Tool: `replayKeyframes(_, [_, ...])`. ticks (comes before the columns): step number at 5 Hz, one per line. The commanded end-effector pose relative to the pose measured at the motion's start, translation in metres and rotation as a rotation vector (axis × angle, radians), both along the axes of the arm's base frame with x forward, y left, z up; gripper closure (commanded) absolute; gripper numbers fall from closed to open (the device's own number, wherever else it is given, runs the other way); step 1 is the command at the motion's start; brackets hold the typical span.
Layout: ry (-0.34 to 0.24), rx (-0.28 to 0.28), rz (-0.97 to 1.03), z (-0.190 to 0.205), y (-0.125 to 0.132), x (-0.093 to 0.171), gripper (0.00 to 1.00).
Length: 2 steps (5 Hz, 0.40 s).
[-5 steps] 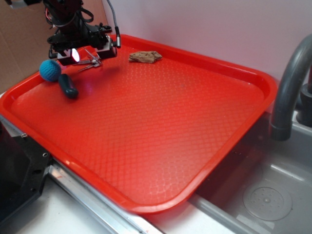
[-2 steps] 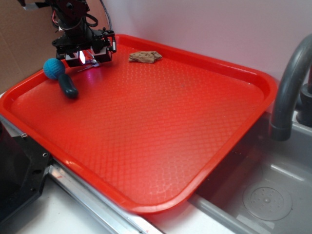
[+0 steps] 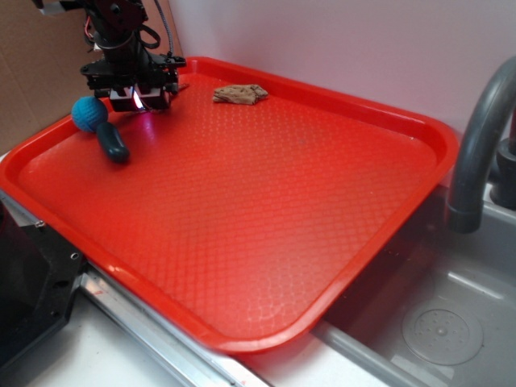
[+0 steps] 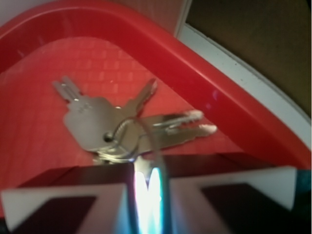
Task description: Grab the silver keys.
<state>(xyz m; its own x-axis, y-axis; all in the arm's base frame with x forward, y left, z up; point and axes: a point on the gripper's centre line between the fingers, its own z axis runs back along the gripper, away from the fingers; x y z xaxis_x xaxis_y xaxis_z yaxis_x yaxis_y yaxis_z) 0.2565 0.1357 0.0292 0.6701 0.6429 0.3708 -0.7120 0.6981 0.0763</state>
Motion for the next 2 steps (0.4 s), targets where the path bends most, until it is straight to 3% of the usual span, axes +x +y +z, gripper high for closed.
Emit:
replayKeyframes(1, [-0.001, 0.021, -0.169, 0.114, -0.047, -0.008, 1.0])
replayKeyframes(2, [0.098, -0.057, -0.334, 0.151, -0.088, -0.017, 1.0])
